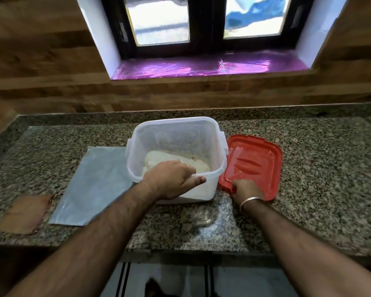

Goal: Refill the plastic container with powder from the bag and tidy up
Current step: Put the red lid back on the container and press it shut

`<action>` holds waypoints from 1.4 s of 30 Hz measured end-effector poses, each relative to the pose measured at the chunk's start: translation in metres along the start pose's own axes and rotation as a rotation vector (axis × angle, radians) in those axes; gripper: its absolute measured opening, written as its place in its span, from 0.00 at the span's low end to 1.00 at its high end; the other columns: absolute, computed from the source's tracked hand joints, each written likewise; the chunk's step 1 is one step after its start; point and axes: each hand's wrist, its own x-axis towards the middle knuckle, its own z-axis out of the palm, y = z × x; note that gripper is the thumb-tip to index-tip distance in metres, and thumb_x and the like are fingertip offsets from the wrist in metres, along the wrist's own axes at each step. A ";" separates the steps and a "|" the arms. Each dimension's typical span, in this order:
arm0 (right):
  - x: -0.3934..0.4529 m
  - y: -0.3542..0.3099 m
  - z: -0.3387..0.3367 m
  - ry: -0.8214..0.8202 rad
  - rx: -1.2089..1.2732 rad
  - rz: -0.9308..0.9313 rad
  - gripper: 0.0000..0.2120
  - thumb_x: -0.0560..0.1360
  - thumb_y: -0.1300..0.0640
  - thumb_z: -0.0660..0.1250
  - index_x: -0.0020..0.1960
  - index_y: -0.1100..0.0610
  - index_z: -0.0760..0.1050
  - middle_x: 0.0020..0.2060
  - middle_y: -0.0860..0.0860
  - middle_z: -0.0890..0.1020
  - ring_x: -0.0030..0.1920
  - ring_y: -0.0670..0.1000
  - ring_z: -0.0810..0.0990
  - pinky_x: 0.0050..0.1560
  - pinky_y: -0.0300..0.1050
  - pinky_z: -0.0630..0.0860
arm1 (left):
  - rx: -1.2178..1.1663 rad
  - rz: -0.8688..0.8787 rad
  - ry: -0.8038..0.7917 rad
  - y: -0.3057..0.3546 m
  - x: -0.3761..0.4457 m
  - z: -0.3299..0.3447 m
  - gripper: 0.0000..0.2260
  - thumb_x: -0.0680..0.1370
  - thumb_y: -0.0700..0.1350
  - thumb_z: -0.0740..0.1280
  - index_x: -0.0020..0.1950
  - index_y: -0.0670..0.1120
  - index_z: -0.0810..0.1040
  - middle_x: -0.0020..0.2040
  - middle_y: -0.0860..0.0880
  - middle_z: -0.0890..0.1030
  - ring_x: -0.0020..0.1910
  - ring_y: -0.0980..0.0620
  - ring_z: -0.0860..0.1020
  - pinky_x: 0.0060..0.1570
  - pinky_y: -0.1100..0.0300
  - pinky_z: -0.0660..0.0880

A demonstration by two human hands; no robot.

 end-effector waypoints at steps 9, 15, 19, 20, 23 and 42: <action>0.023 -0.018 -0.061 0.686 0.220 0.028 0.08 0.77 0.59 0.70 0.56 0.56 0.82 0.49 0.55 0.84 0.49 0.59 0.80 0.47 0.51 0.76 | -0.109 -0.011 0.028 -0.006 0.001 0.004 0.34 0.81 0.75 0.46 0.44 0.51 0.79 0.40 0.54 0.81 0.41 0.52 0.80 0.45 0.47 0.80; 0.037 -0.053 -0.166 0.864 0.468 -0.229 0.13 0.80 0.51 0.66 0.58 0.57 0.81 0.49 0.58 0.84 0.49 0.63 0.80 0.51 0.54 0.75 | -0.676 -0.113 0.252 -0.012 0.000 -0.009 0.39 0.78 0.80 0.47 0.55 0.50 0.82 0.48 0.51 0.83 0.50 0.53 0.82 0.53 0.49 0.80; 0.018 -0.092 -0.207 0.943 0.416 -0.554 0.14 0.82 0.50 0.65 0.61 0.57 0.80 0.48 0.56 0.84 0.46 0.62 0.79 0.50 0.54 0.74 | -0.946 -0.370 0.587 -0.029 0.014 -0.031 0.35 0.75 0.82 0.52 0.65 0.59 0.78 0.58 0.56 0.82 0.57 0.59 0.80 0.62 0.53 0.79; 0.011 -0.101 -0.215 0.987 0.420 -0.589 0.13 0.82 0.51 0.66 0.62 0.57 0.80 0.47 0.55 0.84 0.45 0.61 0.79 0.50 0.53 0.74 | -0.978 -0.430 0.698 -0.036 0.019 -0.040 0.31 0.77 0.78 0.56 0.68 0.58 0.75 0.61 0.55 0.81 0.60 0.56 0.79 0.65 0.51 0.78; -0.008 -0.121 -0.240 1.107 0.582 -0.603 0.11 0.81 0.55 0.68 0.61 0.58 0.81 0.47 0.54 0.85 0.48 0.57 0.79 0.52 0.50 0.73 | -1.101 -0.566 0.970 -0.059 0.023 -0.080 0.38 0.76 0.71 0.64 0.79 0.51 0.67 0.73 0.48 0.75 0.71 0.50 0.74 0.72 0.53 0.71; 0.028 -0.100 -0.172 0.037 0.853 0.270 0.38 0.80 0.36 0.60 0.71 0.69 0.73 0.69 0.65 0.78 0.69 0.63 0.77 0.71 0.54 0.73 | -0.888 -0.921 0.396 -0.102 -0.003 -0.053 0.33 0.85 0.59 0.64 0.83 0.41 0.65 0.80 0.39 0.72 0.77 0.38 0.73 0.76 0.46 0.71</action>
